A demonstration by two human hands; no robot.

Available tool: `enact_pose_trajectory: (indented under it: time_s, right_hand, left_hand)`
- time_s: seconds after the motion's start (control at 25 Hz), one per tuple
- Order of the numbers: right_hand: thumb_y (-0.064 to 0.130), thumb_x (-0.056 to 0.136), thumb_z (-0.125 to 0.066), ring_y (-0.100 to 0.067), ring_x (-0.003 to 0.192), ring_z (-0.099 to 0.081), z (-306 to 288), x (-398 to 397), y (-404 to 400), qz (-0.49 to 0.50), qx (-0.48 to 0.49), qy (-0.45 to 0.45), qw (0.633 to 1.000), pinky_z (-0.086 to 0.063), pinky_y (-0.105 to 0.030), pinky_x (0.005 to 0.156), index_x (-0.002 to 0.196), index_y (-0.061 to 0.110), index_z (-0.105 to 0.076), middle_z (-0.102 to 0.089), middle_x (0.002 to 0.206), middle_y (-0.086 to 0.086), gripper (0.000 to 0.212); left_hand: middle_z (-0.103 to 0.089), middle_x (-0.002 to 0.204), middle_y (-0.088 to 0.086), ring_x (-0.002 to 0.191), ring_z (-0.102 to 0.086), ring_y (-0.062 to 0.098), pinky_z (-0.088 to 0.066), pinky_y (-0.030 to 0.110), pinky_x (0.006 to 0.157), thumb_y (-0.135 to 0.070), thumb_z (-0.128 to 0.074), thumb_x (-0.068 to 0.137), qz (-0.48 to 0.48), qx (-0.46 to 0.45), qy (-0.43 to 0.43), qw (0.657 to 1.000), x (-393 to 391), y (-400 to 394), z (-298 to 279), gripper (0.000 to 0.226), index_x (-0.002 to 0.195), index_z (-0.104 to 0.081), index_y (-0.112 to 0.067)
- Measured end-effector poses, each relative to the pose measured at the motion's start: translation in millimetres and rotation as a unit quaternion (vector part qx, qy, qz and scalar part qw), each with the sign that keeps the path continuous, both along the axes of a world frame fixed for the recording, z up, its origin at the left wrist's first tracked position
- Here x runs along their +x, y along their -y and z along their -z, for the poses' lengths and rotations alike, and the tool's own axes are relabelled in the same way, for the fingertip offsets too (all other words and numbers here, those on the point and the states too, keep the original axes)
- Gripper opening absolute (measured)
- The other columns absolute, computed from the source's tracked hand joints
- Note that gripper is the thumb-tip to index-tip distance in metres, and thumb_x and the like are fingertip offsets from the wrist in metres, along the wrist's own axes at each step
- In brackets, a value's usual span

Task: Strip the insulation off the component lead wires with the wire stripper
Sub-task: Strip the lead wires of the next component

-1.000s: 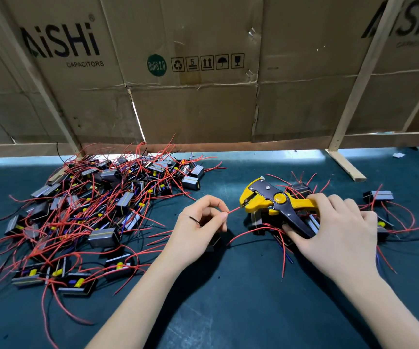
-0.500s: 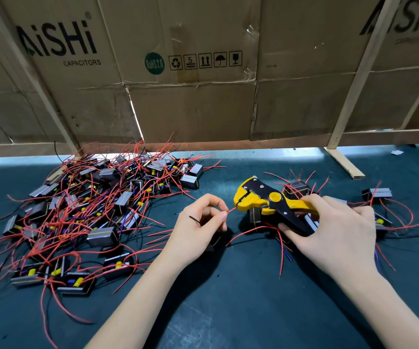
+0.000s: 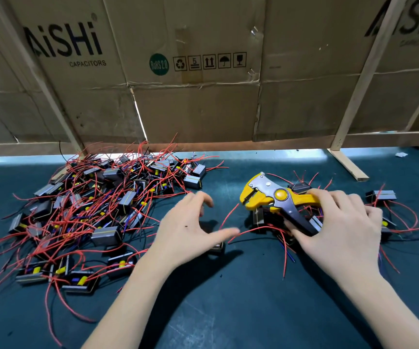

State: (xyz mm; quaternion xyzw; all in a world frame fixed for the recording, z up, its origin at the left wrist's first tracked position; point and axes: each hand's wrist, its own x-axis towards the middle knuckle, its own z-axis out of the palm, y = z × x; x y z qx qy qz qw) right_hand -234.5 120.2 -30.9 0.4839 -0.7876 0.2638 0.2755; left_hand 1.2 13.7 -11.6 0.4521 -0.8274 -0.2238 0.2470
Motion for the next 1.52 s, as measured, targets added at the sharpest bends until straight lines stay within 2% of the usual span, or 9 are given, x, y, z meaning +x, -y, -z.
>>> enact_pose_trajectory:
  time_s: [0.12, 0.32, 0.4, 0.52, 0.72, 0.96, 1.2, 1.4, 1.52]
  right_hand:
    - [0.057, 0.063, -0.070, -0.032, 0.086, -0.055, -3, -3, 0, 0.008, -0.026, 0.030, 0.999, -0.030, -0.040, 0.075, 0.106, 0.017, -0.066, -0.064, 0.090, -0.004, 0.059]
    - [0.053, 0.067, -0.082, -0.034, 0.091, -0.056, -8, -5, -1, 0.007, -0.055, 0.084, 0.995, -0.033, -0.042, 0.077, 0.108, 0.017, -0.066, -0.065, 0.094, -0.005, 0.056]
    - [0.047, 0.064, -0.086, -0.034, 0.093, -0.056, -10, -6, -1, 0.007, -0.068, 0.110, 0.992, -0.034, -0.042, 0.077, 0.110, 0.017, -0.065, -0.064, 0.095, -0.005, 0.058]
    - [0.048, 0.067, -0.084, -0.032, 0.094, -0.056, -13, -7, -1, -0.004, -0.089, 0.139, 0.986, -0.033, -0.040, 0.078, 0.110, 0.019, -0.063, -0.064, 0.096, -0.003, 0.056]
    - [0.047, 0.066, -0.084, -0.032, 0.096, -0.055, -13, -7, -1, -0.009, -0.087, 0.149, 0.985, -0.033, -0.041, 0.080, 0.110, 0.019, -0.063, -0.064, 0.098, -0.003, 0.056]
    - [0.044, 0.063, -0.087, -0.034, 0.094, -0.055, -9, -8, 0, -0.023, -0.081, 0.127, 0.988, -0.033, -0.041, 0.077, 0.110, 0.018, -0.063, -0.065, 0.095, -0.004, 0.059]
    - [0.053, 0.067, -0.080, -0.032, 0.095, -0.054, -6, -7, 0, -0.032, -0.074, 0.125, 0.989, -0.033, -0.041, 0.079, 0.110, 0.021, -0.062, -0.064, 0.095, -0.001, 0.057]
    - [0.043, 0.062, -0.088, -0.033, 0.095, -0.054, -7, -7, -1, -0.030, -0.062, 0.131, 0.989, -0.034, -0.042, 0.079, 0.109, 0.020, -0.063, -0.063, 0.093, -0.002, 0.057]
    - [0.044, 0.062, -0.086, -0.034, 0.094, -0.055, -8, -7, -1, -0.030, -0.062, 0.128, 0.989, -0.035, -0.043, 0.079, 0.109, 0.018, -0.064, -0.063, 0.093, -0.003, 0.057]
  left_hand:
    - [-0.057, 0.068, -0.012, 0.066, -0.053, 0.007, -0.038, 0.031, 0.060, -0.084, -0.066, 0.049, -0.013, 0.031, 0.156, 0.987, 18, 6, -13, 0.068, 0.090, -0.048, -0.033]
    - [-0.057, 0.057, -0.009, 0.053, -0.049, 0.000, -0.036, 0.028, 0.059, -0.039, -0.076, 0.079, 0.016, 0.040, 0.038, 0.998, -6, -4, -1, 0.024, 0.082, -0.059, -0.023]
    - [-0.065, 0.073, -0.007, 0.073, -0.060, 0.010, -0.046, 0.032, 0.072, -0.025, -0.071, 0.086, -0.014, -0.004, -0.041, 0.999, -26, -13, 11, 0.014, 0.094, -0.060, -0.022]
    - [-0.065, 0.112, 0.000, 0.108, -0.054, 0.024, -0.038, 0.038, 0.094, -0.025, -0.053, 0.096, 0.037, -0.127, 0.014, 0.991, -47, -21, 30, 0.025, 0.120, -0.057, -0.018]
    - [-0.051, 0.141, -0.003, 0.132, -0.038, 0.014, -0.017, 0.029, 0.113, -0.024, -0.043, 0.099, 0.178, -0.113, 0.041, 0.977, -46, -15, 29, 0.049, 0.147, -0.035, -0.019]
    - [-0.064, 0.110, 0.011, 0.104, -0.055, 0.035, -0.038, 0.044, 0.085, -0.018, -0.066, 0.083, -0.214, -0.275, 0.001, 0.937, 28, 35, -7, 0.029, 0.111, -0.067, -0.013]
    - [-0.063, 0.112, 0.023, 0.106, -0.054, 0.044, -0.042, 0.048, 0.085, -0.020, -0.066, 0.087, -0.354, -0.096, 0.158, 0.917, 76, 55, -3, 0.033, 0.117, -0.063, -0.006]
    - [-0.064, 0.101, 0.012, 0.093, -0.057, 0.031, -0.039, 0.034, 0.081, -0.010, -0.065, 0.089, -0.296, -0.257, -0.097, 0.915, 61, 48, -12, 0.016, 0.104, -0.064, -0.006]
    - [-0.065, 0.086, -0.003, 0.078, -0.060, 0.007, -0.046, 0.020, 0.075, -0.010, -0.069, 0.088, -0.176, -0.154, -0.307, 0.922, 45, 39, -21, 0.013, 0.096, -0.064, -0.019]
